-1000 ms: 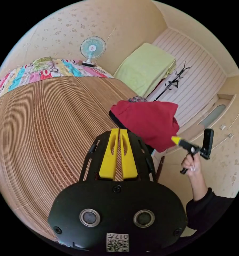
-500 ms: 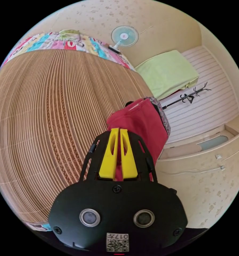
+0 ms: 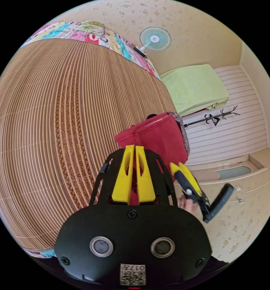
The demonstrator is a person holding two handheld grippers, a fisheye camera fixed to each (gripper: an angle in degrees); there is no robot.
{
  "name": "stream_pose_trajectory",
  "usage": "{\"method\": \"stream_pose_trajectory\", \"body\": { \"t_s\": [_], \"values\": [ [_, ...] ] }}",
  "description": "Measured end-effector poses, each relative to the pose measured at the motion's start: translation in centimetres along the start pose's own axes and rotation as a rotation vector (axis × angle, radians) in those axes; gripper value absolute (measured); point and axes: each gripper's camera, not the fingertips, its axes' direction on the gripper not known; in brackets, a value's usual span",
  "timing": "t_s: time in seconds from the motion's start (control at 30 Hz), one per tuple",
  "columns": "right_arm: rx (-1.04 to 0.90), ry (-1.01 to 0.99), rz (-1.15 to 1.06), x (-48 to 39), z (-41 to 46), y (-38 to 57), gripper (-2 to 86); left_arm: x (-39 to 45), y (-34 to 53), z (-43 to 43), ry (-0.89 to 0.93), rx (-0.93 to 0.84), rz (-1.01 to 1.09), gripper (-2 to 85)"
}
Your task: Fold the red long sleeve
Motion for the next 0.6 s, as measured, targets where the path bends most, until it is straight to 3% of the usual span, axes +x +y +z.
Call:
{"method": "stream_pose_trajectory", "body": {
  "t_s": [0.03, 0.17, 0.27, 0.43, 0.5, 0.6],
  "values": [
    [-0.169, -0.001, -0.025, -0.6, 5.8, -0.8, 13.4, -0.4, -0.4, -0.1, 0.01, 0.0, -0.007, -1.0],
    [-0.045, 0.042, -0.132, -2.4, 5.1, 1.0, 7.5, -1.0, -1.3, -0.5, 0.051, -0.006, -0.003, -0.9],
    [0.161, 0.031, -0.149, -1.5, -1.4, 4.3, 5.3, -0.6, -1.9, -0.9, 0.026, 0.012, 0.005, -0.7],
    [0.466, 0.09, 0.147, 7.4, -9.7, 11.8, 3.9, 0.7, -3.0, 0.1, 0.078, -0.009, 0.05, 2.3],
    [0.407, 0.127, 0.241, 10.1, -8.4, 13.4, 4.0, 1.1, -3.1, 0.2, 0.05, -0.014, 0.05, 3.9],
    [0.144, 0.193, 0.341, 11.8, -2.7, 15.3, 5.4, 1.7, -3.5, 0.9, -0.017, -0.069, 0.047, 8.4]
  ]
}}
